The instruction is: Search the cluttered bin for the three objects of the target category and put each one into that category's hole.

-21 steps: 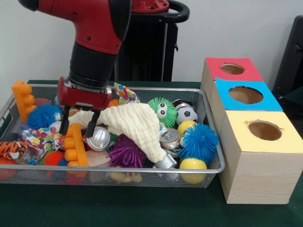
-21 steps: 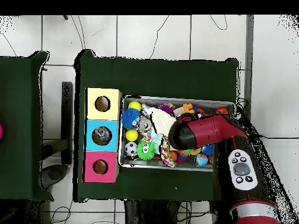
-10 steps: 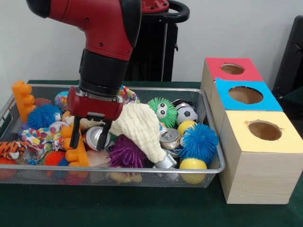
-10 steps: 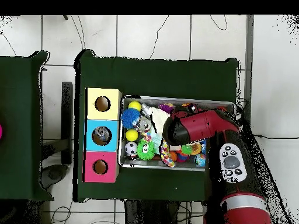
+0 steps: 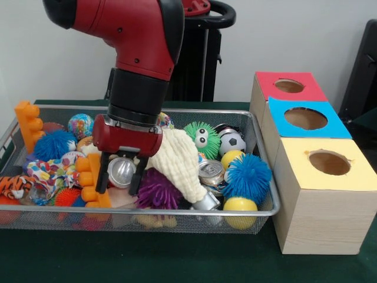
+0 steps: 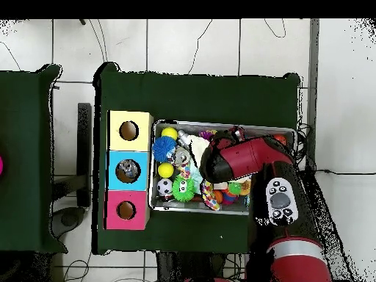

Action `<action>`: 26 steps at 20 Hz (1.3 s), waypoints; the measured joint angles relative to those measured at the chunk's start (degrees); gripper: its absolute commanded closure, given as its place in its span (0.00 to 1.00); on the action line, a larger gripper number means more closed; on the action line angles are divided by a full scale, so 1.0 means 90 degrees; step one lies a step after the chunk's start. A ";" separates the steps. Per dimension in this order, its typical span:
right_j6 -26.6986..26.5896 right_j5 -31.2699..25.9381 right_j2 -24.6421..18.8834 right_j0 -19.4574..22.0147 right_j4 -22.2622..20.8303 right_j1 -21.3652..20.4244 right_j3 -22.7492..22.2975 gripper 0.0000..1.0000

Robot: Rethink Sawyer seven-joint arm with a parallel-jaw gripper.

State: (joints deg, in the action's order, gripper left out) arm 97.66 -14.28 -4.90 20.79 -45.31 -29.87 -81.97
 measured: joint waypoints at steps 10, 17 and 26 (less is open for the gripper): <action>0.0000 -0.0001 0.0556 -0.0349 0.0003 0.0219 0.0307 0.00; 0.0000 -0.0132 0.0836 -0.0438 0.0055 0.0334 0.0404 0.00; 0.0001 -0.0715 0.0702 -0.0041 0.0505 0.0539 0.0408 0.00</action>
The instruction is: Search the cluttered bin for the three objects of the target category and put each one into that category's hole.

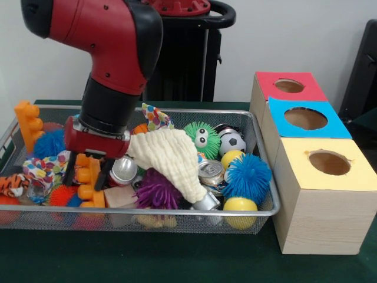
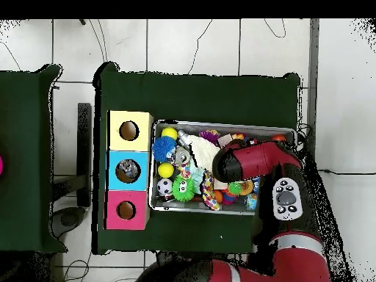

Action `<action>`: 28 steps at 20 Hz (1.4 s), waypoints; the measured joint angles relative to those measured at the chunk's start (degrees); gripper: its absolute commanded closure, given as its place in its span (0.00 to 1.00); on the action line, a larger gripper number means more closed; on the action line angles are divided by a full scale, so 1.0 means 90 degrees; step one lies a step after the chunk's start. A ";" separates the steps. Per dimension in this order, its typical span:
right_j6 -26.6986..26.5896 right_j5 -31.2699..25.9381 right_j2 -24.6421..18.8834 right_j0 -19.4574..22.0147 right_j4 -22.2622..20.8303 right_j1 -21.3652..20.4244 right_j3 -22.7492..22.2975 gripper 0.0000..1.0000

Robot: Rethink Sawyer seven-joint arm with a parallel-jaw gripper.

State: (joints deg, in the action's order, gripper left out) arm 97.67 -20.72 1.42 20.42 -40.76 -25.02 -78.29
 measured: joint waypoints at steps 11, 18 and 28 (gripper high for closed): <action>0.0000 -0.0084 -0.0469 0.0502 0.0432 0.0038 -0.0001 0.00; -0.0001 -0.0152 -0.0728 0.0727 0.0457 0.0037 -0.0017 0.00; -0.0001 -0.0253 -0.1503 0.1469 0.0654 0.0046 -0.0212 0.00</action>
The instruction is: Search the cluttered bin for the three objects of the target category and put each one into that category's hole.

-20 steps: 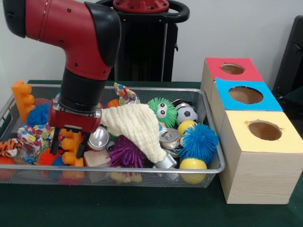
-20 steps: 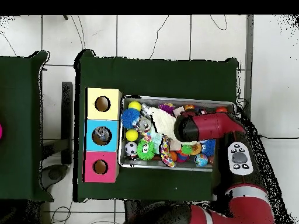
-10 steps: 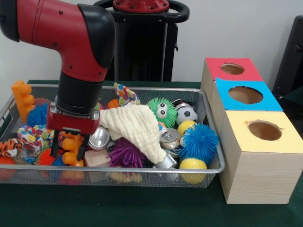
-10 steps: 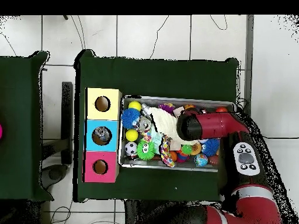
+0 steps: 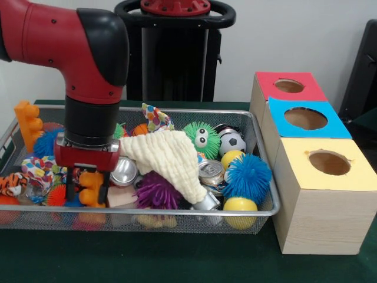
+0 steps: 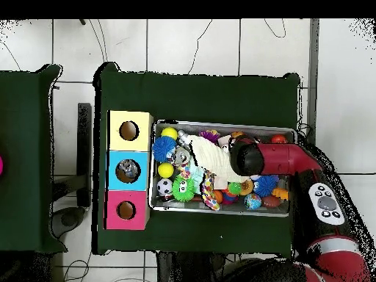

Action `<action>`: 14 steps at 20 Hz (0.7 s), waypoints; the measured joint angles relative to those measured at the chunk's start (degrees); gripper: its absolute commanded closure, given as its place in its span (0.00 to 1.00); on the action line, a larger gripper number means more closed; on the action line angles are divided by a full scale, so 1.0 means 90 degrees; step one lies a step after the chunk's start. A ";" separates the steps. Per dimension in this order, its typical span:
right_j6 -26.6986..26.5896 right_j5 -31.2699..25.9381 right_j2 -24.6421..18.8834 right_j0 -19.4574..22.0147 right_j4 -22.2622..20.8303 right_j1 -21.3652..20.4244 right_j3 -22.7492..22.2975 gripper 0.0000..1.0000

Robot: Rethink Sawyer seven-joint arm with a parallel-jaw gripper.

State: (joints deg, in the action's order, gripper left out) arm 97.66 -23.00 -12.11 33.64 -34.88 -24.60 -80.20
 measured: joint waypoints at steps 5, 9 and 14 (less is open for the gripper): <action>0.0000 0.0001 -0.0540 0.0480 0.0003 0.0081 -0.0138 0.00; 0.0000 0.0003 -0.1147 0.1044 0.0000 0.0272 -0.0294 0.00; -0.0003 0.0002 -0.1592 0.1474 -0.0002 0.0432 -0.0383 0.00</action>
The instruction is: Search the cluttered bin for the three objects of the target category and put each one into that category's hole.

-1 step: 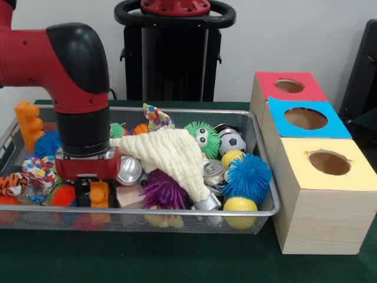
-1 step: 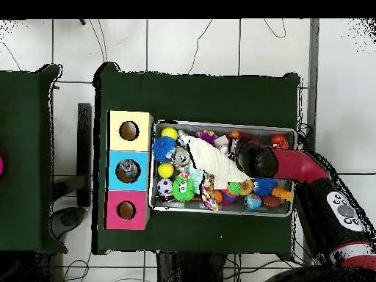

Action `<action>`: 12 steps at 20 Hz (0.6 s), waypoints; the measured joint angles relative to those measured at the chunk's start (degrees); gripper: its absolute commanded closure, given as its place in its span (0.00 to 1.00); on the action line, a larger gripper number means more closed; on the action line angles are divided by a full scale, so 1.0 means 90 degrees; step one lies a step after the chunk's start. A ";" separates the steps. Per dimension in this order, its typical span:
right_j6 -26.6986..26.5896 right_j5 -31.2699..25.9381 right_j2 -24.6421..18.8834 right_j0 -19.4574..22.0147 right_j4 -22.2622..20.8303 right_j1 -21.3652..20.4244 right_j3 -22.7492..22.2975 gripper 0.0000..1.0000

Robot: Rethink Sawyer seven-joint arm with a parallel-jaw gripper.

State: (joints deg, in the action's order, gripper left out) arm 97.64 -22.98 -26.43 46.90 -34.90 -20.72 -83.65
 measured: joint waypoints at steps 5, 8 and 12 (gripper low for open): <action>-0.0030 -0.0001 -0.0168 0.0112 -0.0005 0.0064 -0.0003 0.00; -0.0043 -0.0032 -0.0205 0.0071 -0.0006 0.0073 -0.0005 1.00; -0.0045 -0.0085 -0.0207 0.0033 -0.0006 0.0073 -0.0003 1.00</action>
State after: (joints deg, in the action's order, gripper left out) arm 97.24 -23.74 -28.29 47.20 -34.95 -20.07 -83.68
